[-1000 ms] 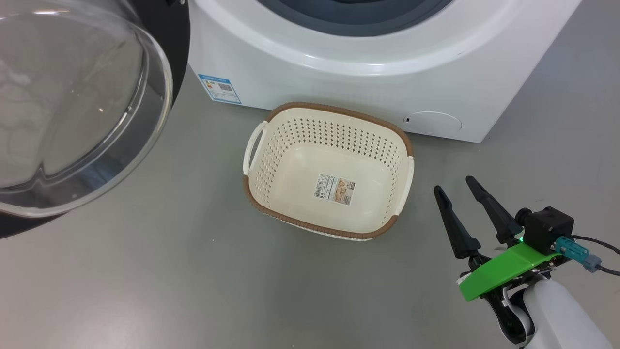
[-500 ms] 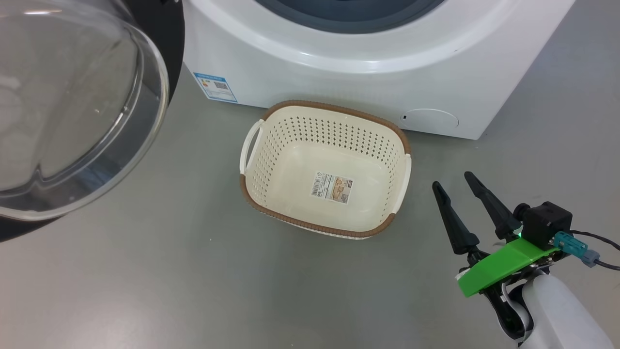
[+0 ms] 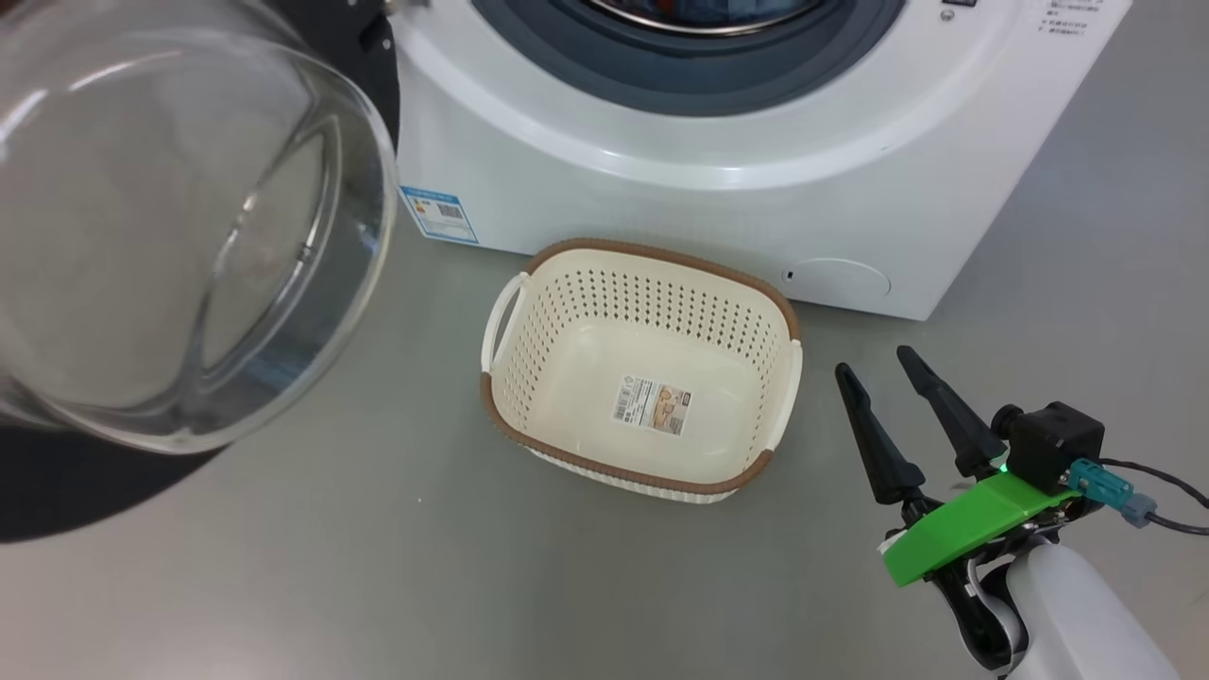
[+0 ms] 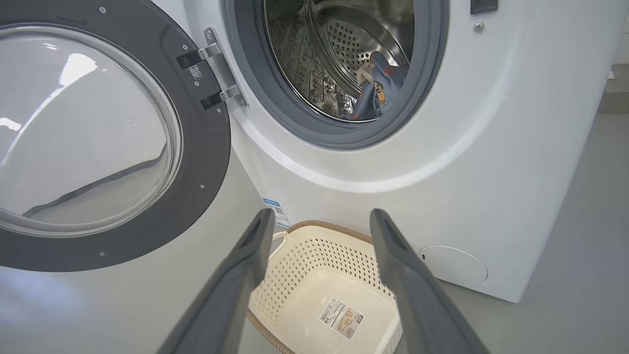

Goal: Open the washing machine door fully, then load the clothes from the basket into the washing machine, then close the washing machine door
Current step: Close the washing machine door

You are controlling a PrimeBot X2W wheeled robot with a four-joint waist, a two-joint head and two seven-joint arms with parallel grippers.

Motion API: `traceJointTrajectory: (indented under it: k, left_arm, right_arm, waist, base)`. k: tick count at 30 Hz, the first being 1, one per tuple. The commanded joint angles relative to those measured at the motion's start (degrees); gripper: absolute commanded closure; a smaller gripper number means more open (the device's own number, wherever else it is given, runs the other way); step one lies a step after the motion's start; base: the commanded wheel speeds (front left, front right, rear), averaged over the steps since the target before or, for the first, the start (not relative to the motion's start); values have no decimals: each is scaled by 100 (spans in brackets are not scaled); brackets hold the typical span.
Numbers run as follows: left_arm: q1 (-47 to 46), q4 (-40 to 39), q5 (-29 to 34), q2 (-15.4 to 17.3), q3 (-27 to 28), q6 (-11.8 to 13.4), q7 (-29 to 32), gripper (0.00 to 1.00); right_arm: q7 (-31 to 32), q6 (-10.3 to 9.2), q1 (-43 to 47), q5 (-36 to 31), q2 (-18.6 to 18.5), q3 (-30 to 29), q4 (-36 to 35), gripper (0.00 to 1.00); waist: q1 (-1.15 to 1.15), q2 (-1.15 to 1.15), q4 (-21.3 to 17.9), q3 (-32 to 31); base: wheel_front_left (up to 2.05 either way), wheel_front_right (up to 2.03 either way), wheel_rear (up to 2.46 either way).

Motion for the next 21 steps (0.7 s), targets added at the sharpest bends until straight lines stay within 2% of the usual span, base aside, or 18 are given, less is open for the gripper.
traceJointTrajectory:
  k: [1, 9, 14, 17, 21]
  left_arm:
    - [255, -287, -96, 177, -22, 88, 313, 100]
    - [1085, -2065, -500, -225, 12, 793, 1419, 100]
    - [1571, -3334, -743, -573, 26, 1248, 1857, 100]
    - [1831, -3991, -855, -787, -52, 1468, 2086, 100]
    - [2066, -4508, -1022, -974, -110, 1629, 2338, 100]
  right_arm:
    - [-27, 16, 127, 24, 56, 100, -91, 0]
    - [-27, 16, 228, 82, 149, 64, -46, 0]
    - [-27, 16, 281, 105, 205, 36, -35, 0]
    - [-27, 16, 318, 122, 247, 15, -25, 0]
    - [-27, 16, 372, 132, 295, -16, -14, 0]
  waist:
    - [0, 0, 26, -100]
    - [0, 0, -16, -340]
    - [0, 0, -104, -477]
    - [0, 0, -184, -573]
    - [0, 0, -330, -696]
  base:
    - [0, 0, 0]
    - [0, 0, 0]
    - [0, 0, 0]
    - [0, 0, 0]
    - [0, 0, 0]
